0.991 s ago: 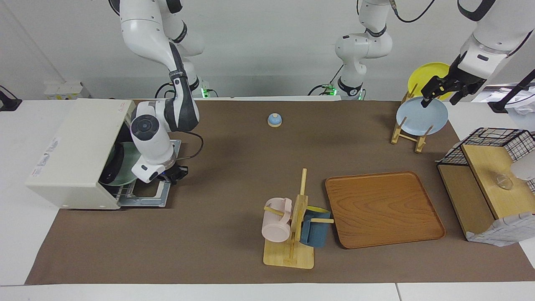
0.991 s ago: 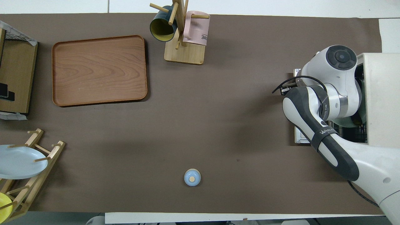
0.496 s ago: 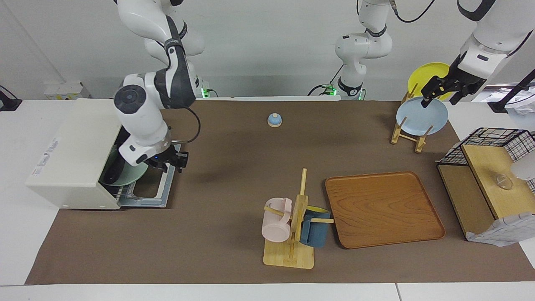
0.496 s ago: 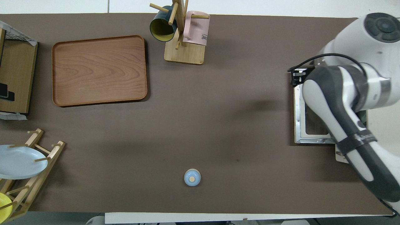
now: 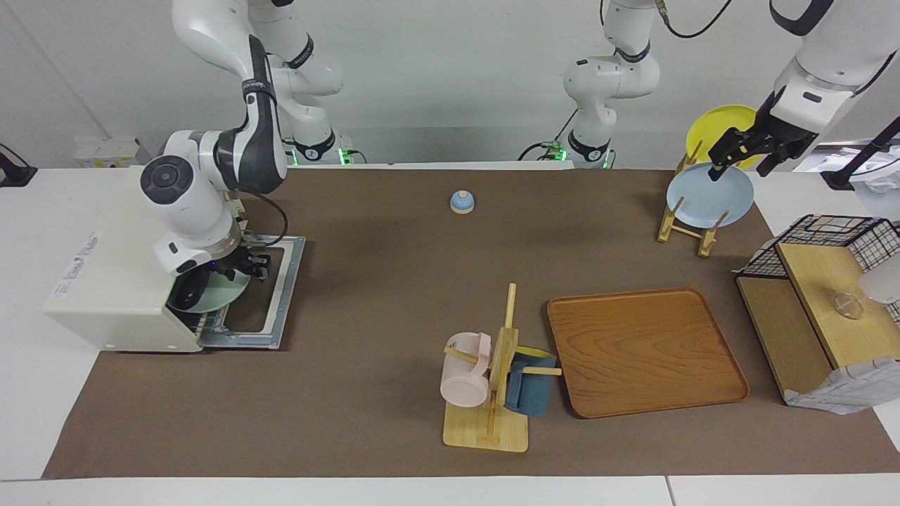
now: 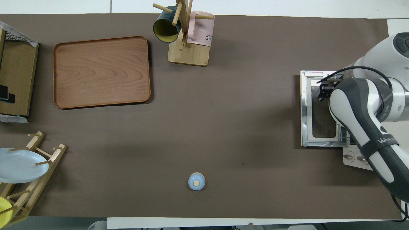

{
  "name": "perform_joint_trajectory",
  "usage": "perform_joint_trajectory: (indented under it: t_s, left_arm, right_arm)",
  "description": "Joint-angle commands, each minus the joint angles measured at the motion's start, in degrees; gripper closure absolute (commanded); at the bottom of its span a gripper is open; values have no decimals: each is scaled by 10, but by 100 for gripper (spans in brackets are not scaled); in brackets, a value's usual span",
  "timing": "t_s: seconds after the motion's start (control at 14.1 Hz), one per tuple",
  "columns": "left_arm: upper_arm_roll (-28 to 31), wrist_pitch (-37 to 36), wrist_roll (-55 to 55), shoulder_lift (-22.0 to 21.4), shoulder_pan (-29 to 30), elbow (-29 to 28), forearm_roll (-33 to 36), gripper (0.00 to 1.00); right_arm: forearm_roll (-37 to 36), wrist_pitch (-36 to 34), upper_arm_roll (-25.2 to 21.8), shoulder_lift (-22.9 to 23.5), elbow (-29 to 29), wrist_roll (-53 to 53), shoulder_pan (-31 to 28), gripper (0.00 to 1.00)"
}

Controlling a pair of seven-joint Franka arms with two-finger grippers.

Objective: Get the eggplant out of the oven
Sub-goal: 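Reach into the oven and grasp the green plate with the right gripper, then pull the green plate out and carry it toward the table center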

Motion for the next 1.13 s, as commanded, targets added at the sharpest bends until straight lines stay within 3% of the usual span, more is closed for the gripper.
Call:
perform_joint_trajectory:
  t_s: [0.0,0.14,0.28,0.35,0.5,0.71,0.92,1.06]
  left_arm:
    - [0,-8,6,-5,1,-1,6,0]
    - [0,-8,6,-5,2,-1,6,0]
    - [0,-8,5,-5,1,-1,6,0]
    - [0,-8,5,-5,2,-1,6,0]
    - [0,-8,5,-5,1,-1,6,0]
    - [0,-8,5,-5,1,-1,6,0]
    - [0,-8,5,-5,1,-1,6,0]
    - [0,-8,5,-5,1,-1,6,0]
  right_arm:
    - [-24,59,5,-19,-58,-30,-14,49]
    - [-79,51,6,-18,-56,-31,-7,83]
    - [-101,40,10,-18,-52,-31,10,100]
    - [-110,16,10,-16,-38,-26,32,100]
    - [-110,-64,10,8,44,-8,73,100]
    - [-87,-118,12,39,133,123,192,100]
    - [12,-166,12,167,300,332,314,100]
    - [52,-160,15,251,402,414,357,100]
